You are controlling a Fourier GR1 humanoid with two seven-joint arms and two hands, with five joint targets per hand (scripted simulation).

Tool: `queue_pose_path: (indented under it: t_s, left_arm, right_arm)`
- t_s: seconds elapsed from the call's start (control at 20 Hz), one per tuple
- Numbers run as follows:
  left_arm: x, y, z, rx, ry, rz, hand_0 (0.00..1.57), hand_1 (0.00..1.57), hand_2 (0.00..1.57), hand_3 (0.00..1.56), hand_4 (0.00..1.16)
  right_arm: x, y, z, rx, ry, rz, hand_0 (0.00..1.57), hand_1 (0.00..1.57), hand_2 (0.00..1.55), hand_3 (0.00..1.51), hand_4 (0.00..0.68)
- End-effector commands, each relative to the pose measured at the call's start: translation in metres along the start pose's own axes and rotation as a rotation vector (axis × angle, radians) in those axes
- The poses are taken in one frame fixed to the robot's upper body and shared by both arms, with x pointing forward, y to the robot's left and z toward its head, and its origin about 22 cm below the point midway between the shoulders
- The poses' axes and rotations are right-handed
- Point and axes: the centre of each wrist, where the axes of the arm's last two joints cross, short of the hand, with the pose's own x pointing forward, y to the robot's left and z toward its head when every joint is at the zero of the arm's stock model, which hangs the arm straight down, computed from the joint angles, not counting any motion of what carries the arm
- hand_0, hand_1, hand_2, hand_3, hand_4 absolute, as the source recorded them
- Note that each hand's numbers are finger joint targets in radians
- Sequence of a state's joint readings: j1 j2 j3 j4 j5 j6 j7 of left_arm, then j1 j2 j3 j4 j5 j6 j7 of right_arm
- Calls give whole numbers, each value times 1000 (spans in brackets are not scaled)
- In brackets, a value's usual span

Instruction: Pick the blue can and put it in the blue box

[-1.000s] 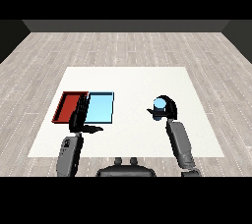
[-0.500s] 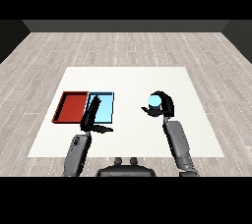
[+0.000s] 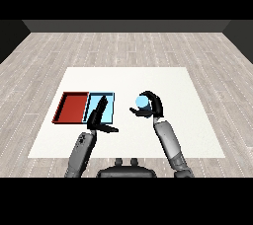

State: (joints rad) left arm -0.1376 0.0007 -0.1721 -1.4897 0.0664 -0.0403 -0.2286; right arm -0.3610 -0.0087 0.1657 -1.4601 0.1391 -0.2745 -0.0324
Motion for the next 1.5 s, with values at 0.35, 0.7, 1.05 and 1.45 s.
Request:
queue_pose_path:
  t_s: [0.35,0.7,1.05,1.45]
  left_arm:
    - [-20,-33,-18,-34,89,18,0,0,0,0,0]
    - [-28,-45,-23,-29,74,54,0,0,0,0,0]
    - [-26,-63,-28,-21,127,87,0,0,0,0,0]
    - [-25,-76,-41,0,145,85,0,0,0,0,0]
  right_arm:
    - [29,21,3,36,-4,-8,1484,1484,1468,1402,619]
    - [27,34,-4,61,-62,3,1486,1486,1467,1398,609]
    - [14,44,17,92,-60,-42,1481,1481,1465,1399,605]
    - [28,52,-9,112,-71,-25,1469,1469,1457,1394,611]
